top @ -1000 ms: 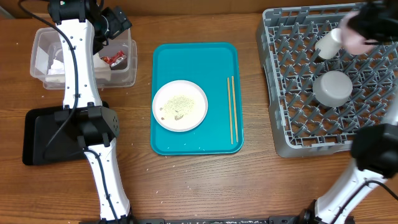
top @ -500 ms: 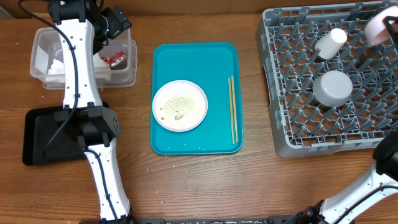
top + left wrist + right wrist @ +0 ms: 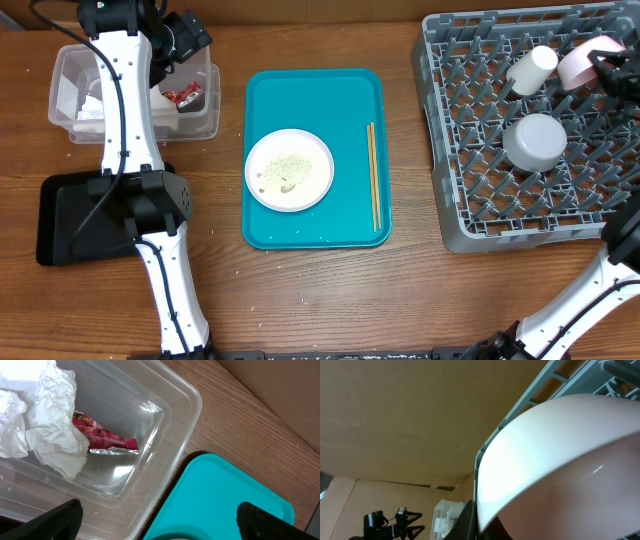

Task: Sort waste into correct bins and load items into the dishwasher
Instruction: 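Set the pink bowl in the rack's upper right and release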

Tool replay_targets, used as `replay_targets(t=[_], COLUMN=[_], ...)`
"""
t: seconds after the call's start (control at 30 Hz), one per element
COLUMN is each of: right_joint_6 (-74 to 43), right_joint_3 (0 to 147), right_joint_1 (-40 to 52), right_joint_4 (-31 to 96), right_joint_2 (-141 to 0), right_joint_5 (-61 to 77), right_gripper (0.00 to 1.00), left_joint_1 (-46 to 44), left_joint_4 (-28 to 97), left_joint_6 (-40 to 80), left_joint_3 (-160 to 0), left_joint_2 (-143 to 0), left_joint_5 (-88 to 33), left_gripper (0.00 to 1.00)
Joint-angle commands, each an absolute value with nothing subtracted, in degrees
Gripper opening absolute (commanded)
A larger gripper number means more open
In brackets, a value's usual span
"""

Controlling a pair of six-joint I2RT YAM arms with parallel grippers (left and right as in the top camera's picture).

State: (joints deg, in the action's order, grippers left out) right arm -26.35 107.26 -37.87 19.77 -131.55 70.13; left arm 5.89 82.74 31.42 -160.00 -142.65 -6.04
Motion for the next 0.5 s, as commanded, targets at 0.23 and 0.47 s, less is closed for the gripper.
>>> replay_targets(t=[0.23, 0.47], right_joint_6=[-28.34, -26.22], right_joint_3=[107.00, 107.00], right_joint_1=[-40.58, -42.52], right_joint_4=[24.14, 33.23], right_joint_2=[-133.73, -131.15], right_joint_5=[69.73, 65.10], right_gripper=[0.08, 0.14], left_joint_1=[5.87, 5.87], left_joint_4=[82.67, 82.67], left_joint_6=[31.75, 31.75], left_joint_3=[-160.22, -160.22], left_joint_2=[-141.47, -141.47], left_joint_5=[-6.42, -6.42], left_gripper=[1.00, 1.00])
